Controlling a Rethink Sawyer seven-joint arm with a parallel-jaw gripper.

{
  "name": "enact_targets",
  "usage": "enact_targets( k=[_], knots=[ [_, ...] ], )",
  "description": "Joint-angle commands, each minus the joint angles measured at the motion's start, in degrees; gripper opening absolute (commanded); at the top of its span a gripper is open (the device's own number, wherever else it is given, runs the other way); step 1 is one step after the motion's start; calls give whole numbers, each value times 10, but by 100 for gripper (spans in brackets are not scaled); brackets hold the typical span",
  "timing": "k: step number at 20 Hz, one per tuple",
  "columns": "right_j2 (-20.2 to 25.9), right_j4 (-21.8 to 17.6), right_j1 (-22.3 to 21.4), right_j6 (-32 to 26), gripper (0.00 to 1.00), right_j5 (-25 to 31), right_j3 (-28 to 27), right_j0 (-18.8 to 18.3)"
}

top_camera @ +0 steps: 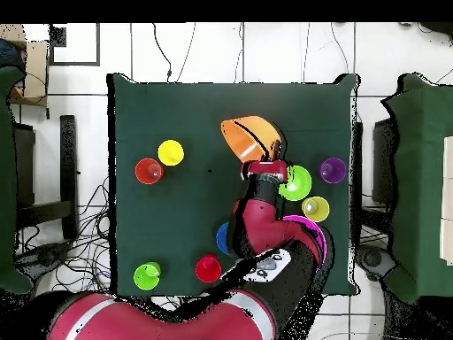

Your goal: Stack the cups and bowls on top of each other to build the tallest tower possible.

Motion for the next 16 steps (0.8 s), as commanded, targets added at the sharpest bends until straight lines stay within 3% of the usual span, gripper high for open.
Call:
enact_targets(
  k=[1, 16],
  knots=[
    [9, 51, 23, -15, 0, -29, -45, 18],
    [-31, 160, 72, -13, 0, -99, -19, 66]
  ],
)
